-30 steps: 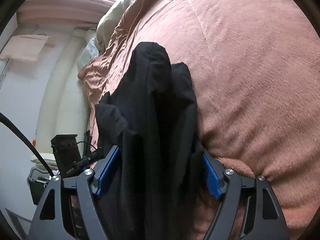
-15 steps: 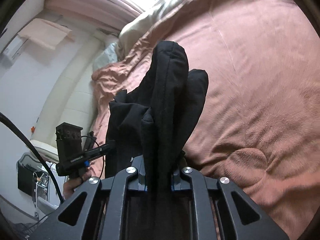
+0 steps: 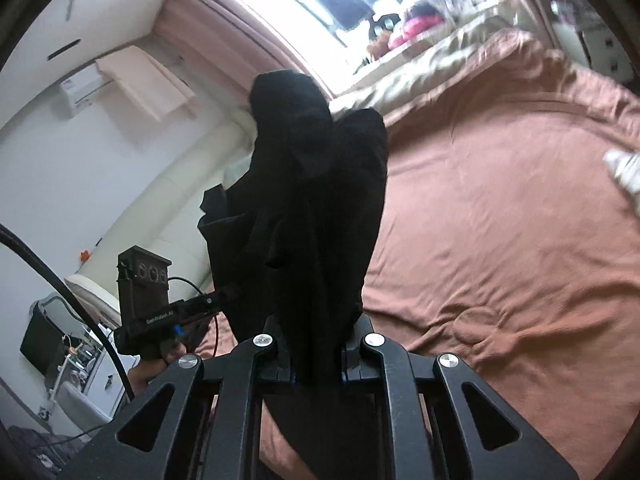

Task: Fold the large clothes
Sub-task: 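Lift the folded trousers with both tools and carry them toward the cream blanket stack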

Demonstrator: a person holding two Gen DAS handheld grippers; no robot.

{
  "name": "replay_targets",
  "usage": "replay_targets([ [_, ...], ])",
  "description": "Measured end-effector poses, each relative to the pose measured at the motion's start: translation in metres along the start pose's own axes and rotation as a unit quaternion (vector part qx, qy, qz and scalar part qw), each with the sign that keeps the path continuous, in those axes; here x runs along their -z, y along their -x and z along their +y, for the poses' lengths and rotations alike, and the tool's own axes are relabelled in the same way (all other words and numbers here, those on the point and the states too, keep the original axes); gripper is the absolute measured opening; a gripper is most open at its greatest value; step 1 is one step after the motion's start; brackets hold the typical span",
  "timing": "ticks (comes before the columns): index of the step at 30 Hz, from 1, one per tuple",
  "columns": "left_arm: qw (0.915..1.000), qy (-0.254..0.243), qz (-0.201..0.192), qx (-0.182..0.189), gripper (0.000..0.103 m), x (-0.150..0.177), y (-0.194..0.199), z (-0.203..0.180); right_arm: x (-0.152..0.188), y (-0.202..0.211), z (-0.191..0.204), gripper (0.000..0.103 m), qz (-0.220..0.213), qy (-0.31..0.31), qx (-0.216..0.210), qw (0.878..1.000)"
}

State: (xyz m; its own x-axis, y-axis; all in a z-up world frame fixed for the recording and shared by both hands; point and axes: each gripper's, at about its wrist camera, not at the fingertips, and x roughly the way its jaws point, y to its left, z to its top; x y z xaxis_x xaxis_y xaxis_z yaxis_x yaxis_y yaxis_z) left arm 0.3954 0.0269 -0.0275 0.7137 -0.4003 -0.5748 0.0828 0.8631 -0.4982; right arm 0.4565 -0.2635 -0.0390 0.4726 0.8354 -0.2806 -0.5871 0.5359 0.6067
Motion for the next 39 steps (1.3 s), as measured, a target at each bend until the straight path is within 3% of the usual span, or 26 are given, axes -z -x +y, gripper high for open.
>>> replay_targets([
  [2, 0.9999, -0.008, -0.003, 0.009, 0.027, -0.002, -0.001, -0.020, 0.001, 0.029, -0.003, 0.010, -0.012, 0.007, 0.007, 1.000],
  [12, 0.9975, -0.035, 0.004, 0.061, 0.027, -0.002, -0.036, -0.120, 0.020, 0.077, 0.027, 0.010, -0.062, 0.017, 0.057, 0.996],
  [15, 0.9963, -0.046, 0.009, 0.072, 0.027, 0.001, -0.053, -0.157, 0.023, 0.108, 0.024, 0.010, -0.077, 0.017, 0.072, 0.994],
  [27, 0.9867, -0.071, 0.062, 0.133, 0.027, 0.021, -0.125, -0.282, 0.041, 0.228, 0.018, 0.010, -0.129, 0.003, 0.155, 0.979],
  [33, 0.9801, -0.071, 0.099, 0.157, 0.027, 0.037, -0.158, -0.330, 0.038, 0.255, 0.022, 0.011, -0.133, -0.011, 0.189, 0.973],
  [39, 0.9727, -0.061, 0.128, 0.184, 0.027, 0.043, -0.180, -0.355, 0.029, 0.267, 0.030, 0.011, -0.130, -0.019, 0.218, 0.967],
])
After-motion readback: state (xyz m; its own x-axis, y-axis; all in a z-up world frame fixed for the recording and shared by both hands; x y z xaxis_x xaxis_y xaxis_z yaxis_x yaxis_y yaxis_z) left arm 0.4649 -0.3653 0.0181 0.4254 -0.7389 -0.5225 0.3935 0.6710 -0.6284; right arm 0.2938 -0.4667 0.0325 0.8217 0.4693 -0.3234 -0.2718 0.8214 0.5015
